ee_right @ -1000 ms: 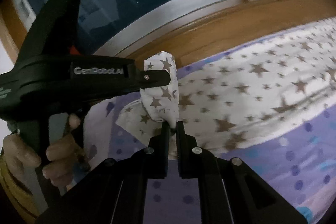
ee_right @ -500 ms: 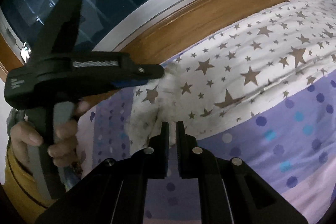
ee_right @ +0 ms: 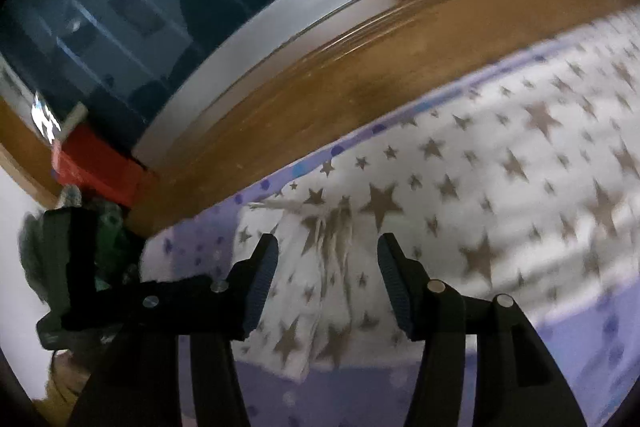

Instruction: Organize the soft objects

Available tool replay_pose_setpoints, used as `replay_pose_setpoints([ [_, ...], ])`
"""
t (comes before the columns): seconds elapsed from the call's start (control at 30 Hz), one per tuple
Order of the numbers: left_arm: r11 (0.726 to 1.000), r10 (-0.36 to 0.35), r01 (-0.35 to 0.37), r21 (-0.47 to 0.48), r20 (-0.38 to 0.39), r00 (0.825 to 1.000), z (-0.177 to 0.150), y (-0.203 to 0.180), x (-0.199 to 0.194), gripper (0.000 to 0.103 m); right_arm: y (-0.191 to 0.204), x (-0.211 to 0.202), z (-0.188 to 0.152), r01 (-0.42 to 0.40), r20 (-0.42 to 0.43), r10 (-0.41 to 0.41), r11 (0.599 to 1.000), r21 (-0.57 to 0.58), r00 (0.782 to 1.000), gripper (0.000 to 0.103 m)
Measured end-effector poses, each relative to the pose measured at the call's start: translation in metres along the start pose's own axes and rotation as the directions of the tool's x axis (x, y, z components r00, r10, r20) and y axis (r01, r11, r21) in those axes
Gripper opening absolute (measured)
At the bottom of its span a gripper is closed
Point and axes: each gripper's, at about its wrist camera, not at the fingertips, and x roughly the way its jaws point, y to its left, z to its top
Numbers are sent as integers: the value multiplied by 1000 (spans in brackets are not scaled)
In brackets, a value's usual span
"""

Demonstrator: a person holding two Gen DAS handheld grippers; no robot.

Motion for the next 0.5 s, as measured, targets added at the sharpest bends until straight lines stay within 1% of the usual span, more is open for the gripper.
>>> replay_pose_setpoints([
  [0.07,1000,-10,10,-7,2,1000,-2,4,2,34,5,15,7,19,-24,-21,998,-55,999,52],
  [0.13,1000,-18,18,4,9,1000,-3,4,1,34,12,26,7,37,-46,-42,993,-114,998,50],
  [0.17,1000,-22,22,15,20,1000,-2,2,0,34,16,32,7,48,-55,-56,988,-146,997,40],
  [0.2,999,-30,29,28,32,999,-2,1,-2,34,19,37,6,60,-62,-71,983,-175,996,22],
  [0.23,998,-39,37,42,47,998,-1,-2,-4,34,23,41,5,71,-68,-87,976,-204,994,11],
  [0.27,997,-48,45,57,63,997,0,-4,-6,34,27,44,4,83,-72,-103,969,-234,992,5],
  [0.33,995,-64,55,88,100,993,4,-11,-10,34,34,42,6,87,-51,-104,959,-270,993,5],
  [0.43,990,-80,62,124,147,986,13,-18,-10,34,50,34,15,88,9,-90,935,-343,996,5],
  [0.5,988,-89,68,137,158,983,19,-21,-8,34,56,37,22,102,24,-100,914,-393,995,5],
])
